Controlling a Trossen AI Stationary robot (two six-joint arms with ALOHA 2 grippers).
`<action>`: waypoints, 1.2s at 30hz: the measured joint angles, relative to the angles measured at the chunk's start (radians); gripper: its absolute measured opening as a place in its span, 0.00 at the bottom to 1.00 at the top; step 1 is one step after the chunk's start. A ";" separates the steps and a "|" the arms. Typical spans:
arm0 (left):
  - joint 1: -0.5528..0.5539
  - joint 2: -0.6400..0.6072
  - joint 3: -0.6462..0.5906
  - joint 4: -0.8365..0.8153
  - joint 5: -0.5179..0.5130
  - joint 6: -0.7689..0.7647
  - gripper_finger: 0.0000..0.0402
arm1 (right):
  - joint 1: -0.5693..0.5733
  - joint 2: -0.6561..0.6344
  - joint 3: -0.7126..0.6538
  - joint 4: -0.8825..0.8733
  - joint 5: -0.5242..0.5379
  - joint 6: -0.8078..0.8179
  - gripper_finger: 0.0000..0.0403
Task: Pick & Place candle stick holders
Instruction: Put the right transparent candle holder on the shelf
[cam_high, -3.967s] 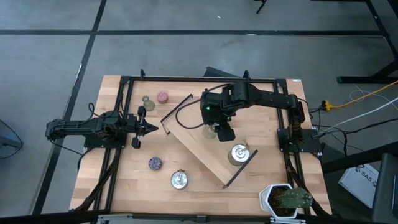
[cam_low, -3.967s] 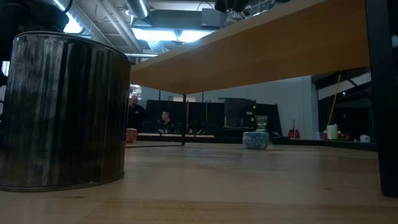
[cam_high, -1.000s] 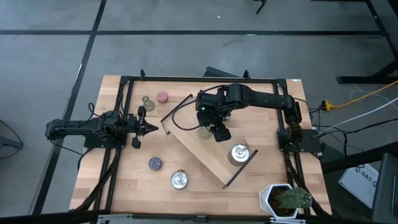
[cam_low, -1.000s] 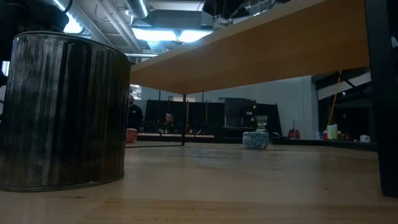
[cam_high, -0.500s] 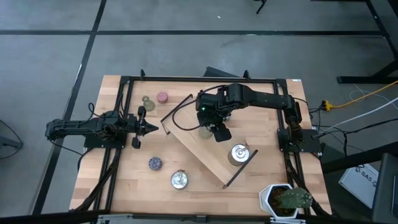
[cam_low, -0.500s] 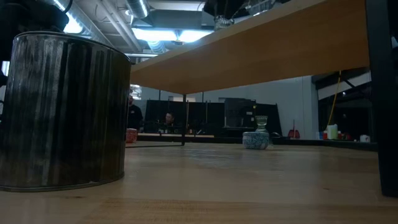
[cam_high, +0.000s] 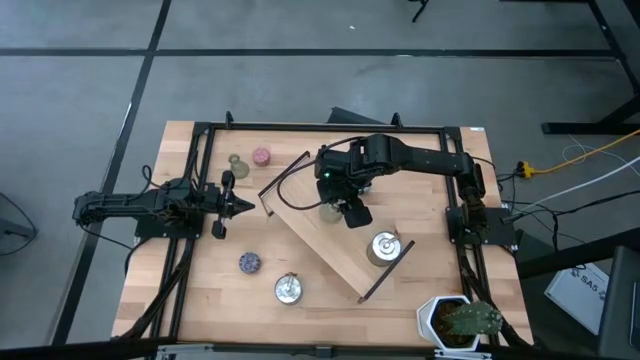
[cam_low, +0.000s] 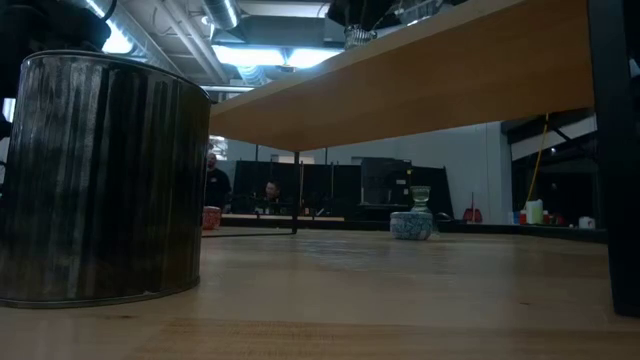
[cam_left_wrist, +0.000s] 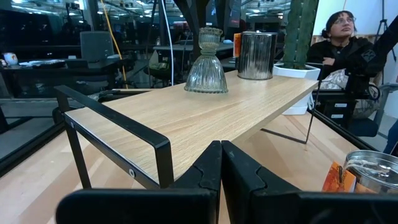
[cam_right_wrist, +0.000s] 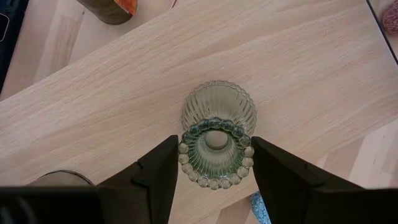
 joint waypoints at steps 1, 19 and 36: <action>0.000 0.000 0.000 0.000 0.000 0.000 0.01 | 0.000 0.000 0.000 0.000 0.000 0.000 0.49; 0.000 0.000 0.000 0.000 0.000 0.000 0.01 | 0.000 0.000 0.000 0.004 -0.001 0.012 0.71; 0.000 0.000 0.000 0.000 0.000 0.000 0.01 | -0.014 -0.040 0.000 -0.053 0.050 0.053 0.80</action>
